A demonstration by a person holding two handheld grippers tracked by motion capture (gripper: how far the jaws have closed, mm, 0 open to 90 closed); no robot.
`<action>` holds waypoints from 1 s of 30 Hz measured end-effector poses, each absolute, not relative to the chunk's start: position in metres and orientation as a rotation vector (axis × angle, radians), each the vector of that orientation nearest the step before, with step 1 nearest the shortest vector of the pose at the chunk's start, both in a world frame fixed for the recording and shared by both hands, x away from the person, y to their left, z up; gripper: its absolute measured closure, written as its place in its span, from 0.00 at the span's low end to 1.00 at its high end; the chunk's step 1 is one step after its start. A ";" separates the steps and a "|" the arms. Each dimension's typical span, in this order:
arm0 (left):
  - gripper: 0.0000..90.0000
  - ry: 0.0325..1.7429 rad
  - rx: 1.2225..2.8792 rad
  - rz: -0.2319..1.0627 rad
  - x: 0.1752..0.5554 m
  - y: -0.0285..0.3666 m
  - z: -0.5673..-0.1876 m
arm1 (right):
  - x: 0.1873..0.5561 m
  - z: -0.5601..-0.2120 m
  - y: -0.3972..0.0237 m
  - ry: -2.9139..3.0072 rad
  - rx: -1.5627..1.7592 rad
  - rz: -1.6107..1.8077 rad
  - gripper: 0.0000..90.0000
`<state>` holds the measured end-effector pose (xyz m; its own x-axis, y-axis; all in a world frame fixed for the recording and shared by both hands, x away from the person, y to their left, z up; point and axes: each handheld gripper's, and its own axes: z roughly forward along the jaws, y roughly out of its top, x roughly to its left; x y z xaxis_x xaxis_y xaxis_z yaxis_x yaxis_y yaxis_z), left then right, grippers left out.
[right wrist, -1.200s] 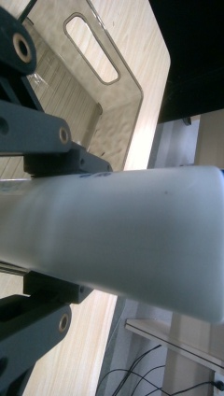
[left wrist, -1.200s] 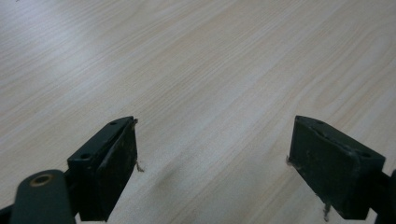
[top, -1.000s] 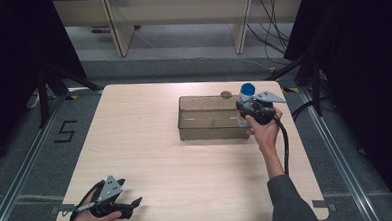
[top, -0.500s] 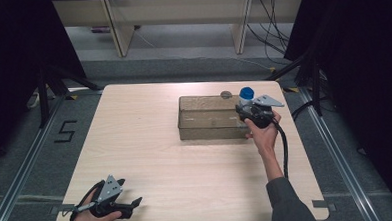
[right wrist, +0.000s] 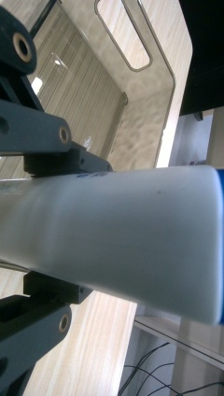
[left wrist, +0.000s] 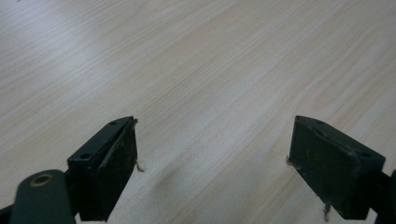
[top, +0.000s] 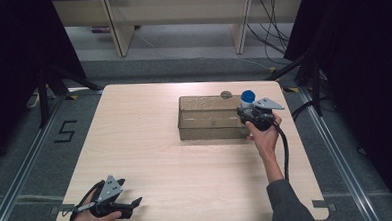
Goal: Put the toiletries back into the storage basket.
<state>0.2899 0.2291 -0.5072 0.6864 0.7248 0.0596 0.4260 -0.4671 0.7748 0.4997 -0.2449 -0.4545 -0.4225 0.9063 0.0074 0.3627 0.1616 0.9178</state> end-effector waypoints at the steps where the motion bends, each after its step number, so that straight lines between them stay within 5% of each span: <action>1: 0.16 0.878 2.125 0.494 0.290 0.229 -0.507 | 0.498 -0.456 -0.243 1.863 1.230 1.243 0.62; 25: 0.16 0.881 2.126 0.493 0.290 0.229 -0.507 | 0.492 -0.464 -0.246 1.882 1.186 1.144 0.60; 28: 0.16 0.882 2.125 0.493 0.290 0.228 -0.507 | 0.491 -0.462 -0.246 1.868 1.235 1.177 0.42; 30: 0.16 0.881 2.127 0.494 0.290 0.229 -0.507 | 0.490 -0.461 -0.245 1.846 1.249 1.194 0.39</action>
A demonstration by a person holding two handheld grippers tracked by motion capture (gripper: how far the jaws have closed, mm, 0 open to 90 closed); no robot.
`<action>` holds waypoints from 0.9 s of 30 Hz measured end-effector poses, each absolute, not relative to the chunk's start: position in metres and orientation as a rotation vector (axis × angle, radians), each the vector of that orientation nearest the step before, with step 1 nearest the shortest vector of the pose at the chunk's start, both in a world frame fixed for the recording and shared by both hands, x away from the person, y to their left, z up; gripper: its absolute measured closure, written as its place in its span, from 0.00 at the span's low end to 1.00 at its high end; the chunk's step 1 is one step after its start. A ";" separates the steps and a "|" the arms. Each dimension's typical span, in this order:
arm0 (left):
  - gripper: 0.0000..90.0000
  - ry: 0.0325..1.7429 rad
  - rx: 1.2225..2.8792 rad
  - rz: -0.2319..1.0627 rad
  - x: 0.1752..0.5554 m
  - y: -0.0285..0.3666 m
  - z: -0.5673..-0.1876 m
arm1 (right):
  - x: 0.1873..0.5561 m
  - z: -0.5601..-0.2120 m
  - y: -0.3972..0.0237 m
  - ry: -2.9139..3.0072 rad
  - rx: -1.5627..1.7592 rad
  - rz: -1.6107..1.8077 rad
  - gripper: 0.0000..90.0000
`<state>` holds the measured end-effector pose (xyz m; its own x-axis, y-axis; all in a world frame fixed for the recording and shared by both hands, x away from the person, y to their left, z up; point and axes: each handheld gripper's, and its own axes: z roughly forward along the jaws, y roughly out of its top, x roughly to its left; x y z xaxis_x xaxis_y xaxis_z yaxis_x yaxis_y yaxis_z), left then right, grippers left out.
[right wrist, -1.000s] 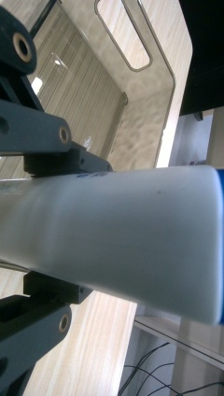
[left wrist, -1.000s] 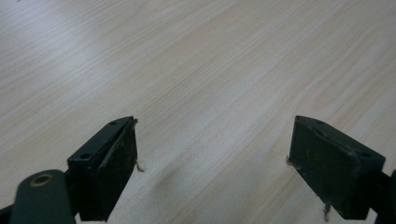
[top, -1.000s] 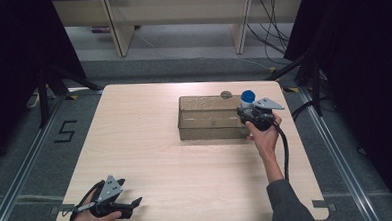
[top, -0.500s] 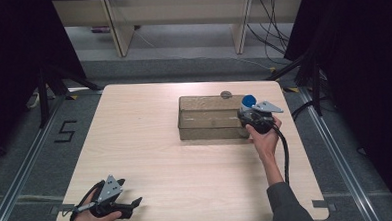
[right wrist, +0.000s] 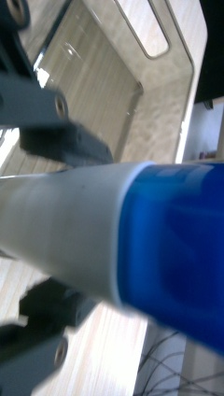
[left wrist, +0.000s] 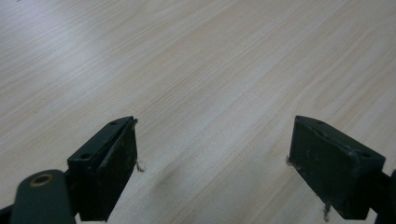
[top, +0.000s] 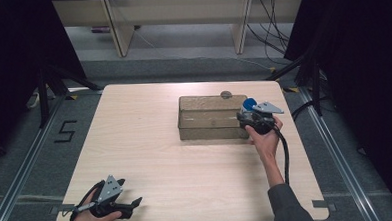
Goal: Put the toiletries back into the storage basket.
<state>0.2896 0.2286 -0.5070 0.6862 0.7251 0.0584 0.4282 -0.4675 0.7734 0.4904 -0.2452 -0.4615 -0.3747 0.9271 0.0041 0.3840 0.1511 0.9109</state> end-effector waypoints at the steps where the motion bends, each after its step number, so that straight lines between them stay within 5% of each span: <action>1: 0.16 0.880 2.126 0.494 0.290 0.229 -0.507 | 0.490 -0.460 -0.247 1.850 1.242 1.203 0.35; 7: 0.16 0.875 2.143 0.496 0.290 0.229 -0.507 | 0.481 -0.449 -0.249 1.843 1.300 1.229 0.22; 27: 0.16 0.880 2.127 0.497 0.290 0.229 -0.507 | 0.445 -0.423 -0.261 1.836 1.238 1.291 0.18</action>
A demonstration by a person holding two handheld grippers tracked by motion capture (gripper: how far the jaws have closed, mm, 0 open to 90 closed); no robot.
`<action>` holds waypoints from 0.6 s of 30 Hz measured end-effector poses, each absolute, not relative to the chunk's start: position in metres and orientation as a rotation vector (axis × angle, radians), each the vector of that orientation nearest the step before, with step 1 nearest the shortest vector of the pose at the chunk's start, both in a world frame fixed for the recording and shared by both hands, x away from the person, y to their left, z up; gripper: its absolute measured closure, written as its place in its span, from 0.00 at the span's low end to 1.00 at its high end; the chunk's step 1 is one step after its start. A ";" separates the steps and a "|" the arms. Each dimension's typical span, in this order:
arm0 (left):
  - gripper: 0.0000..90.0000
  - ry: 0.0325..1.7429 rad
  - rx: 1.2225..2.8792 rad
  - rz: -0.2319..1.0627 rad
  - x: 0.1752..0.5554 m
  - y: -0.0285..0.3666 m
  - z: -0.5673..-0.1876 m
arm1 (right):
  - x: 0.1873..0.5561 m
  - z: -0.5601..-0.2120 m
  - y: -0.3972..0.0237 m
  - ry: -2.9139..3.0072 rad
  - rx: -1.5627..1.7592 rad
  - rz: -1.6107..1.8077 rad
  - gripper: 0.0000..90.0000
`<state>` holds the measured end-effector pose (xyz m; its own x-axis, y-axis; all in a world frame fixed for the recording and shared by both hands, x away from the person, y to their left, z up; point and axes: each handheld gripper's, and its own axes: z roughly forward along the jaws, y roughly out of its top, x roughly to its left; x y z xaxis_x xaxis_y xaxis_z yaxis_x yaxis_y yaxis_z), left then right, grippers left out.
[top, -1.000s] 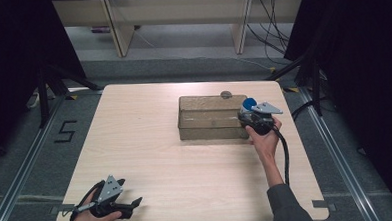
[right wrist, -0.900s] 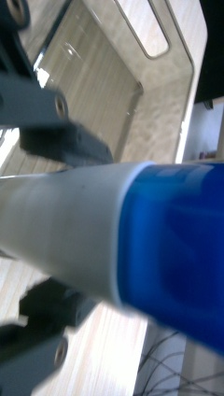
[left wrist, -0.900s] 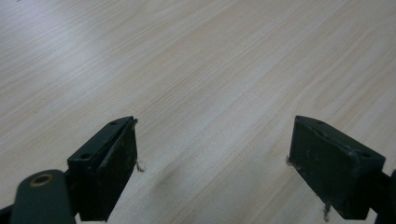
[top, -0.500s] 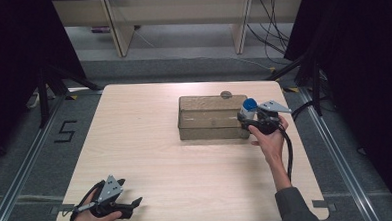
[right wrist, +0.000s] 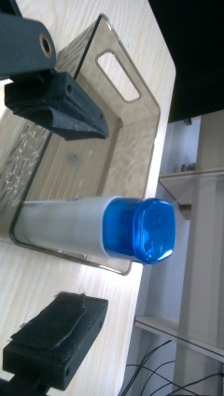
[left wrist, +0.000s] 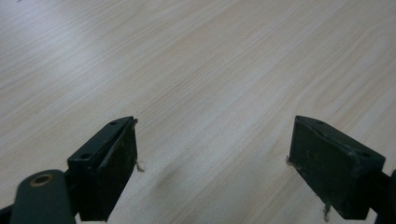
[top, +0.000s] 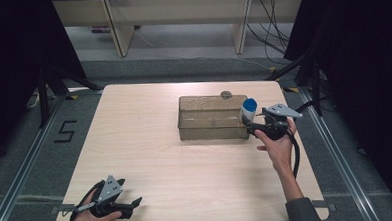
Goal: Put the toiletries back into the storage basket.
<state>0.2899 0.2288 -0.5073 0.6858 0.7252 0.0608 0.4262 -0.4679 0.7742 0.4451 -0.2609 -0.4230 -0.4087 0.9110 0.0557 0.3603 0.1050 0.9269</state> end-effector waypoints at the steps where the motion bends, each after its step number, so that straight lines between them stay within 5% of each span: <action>1: 0.16 0.874 2.149 0.511 0.291 0.230 -0.507 | 0.441 -0.422 -0.261 1.842 1.238 1.304 0.18; 18: 0.16 0.881 2.127 0.495 0.289 0.229 -0.507 | 0.422 -0.426 -0.274 1.828 1.256 1.322 0.18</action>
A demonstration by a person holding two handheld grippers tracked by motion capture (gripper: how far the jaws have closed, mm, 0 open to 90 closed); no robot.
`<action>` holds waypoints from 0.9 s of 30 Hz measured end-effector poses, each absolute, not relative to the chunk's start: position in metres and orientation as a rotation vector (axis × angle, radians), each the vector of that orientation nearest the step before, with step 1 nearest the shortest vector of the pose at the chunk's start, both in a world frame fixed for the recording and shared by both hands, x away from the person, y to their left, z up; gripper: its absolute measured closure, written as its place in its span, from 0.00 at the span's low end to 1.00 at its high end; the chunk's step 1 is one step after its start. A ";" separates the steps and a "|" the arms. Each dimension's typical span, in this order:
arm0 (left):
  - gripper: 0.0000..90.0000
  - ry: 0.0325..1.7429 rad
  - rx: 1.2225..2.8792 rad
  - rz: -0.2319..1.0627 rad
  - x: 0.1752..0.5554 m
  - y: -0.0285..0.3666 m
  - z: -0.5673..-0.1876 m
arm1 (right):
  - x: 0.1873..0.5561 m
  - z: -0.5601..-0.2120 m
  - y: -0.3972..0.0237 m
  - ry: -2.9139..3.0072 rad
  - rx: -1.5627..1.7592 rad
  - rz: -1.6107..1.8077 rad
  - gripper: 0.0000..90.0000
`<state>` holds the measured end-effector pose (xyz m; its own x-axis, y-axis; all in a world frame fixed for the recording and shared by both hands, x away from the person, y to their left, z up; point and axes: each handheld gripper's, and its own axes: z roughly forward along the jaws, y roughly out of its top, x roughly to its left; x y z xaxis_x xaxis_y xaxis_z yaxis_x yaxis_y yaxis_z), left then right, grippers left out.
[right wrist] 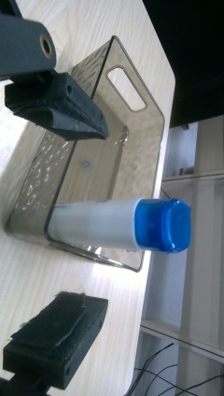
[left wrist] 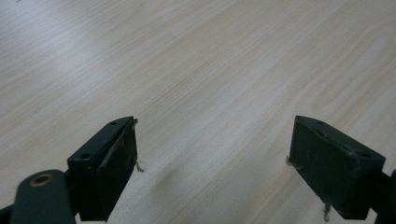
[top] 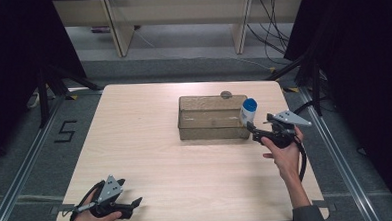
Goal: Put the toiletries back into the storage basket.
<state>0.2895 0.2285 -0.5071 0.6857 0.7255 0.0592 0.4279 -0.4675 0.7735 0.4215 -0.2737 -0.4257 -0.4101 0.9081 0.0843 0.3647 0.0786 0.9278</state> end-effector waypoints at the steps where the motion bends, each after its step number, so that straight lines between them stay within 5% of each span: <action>1: 0.16 0.880 2.128 0.495 0.289 0.228 -0.507 | 0.420 -0.426 -0.275 1.839 1.260 1.315 0.18; 27: 0.16 0.875 2.138 0.498 0.289 0.229 -0.506 | 0.400 -0.432 -0.260 1.932 1.216 1.327 0.18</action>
<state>0.2894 0.2290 -0.5062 0.6893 0.7214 0.0664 0.4256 -0.4774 0.7687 0.4000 -0.2603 -0.4323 -0.4787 0.8741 0.0829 0.3912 0.1278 0.9114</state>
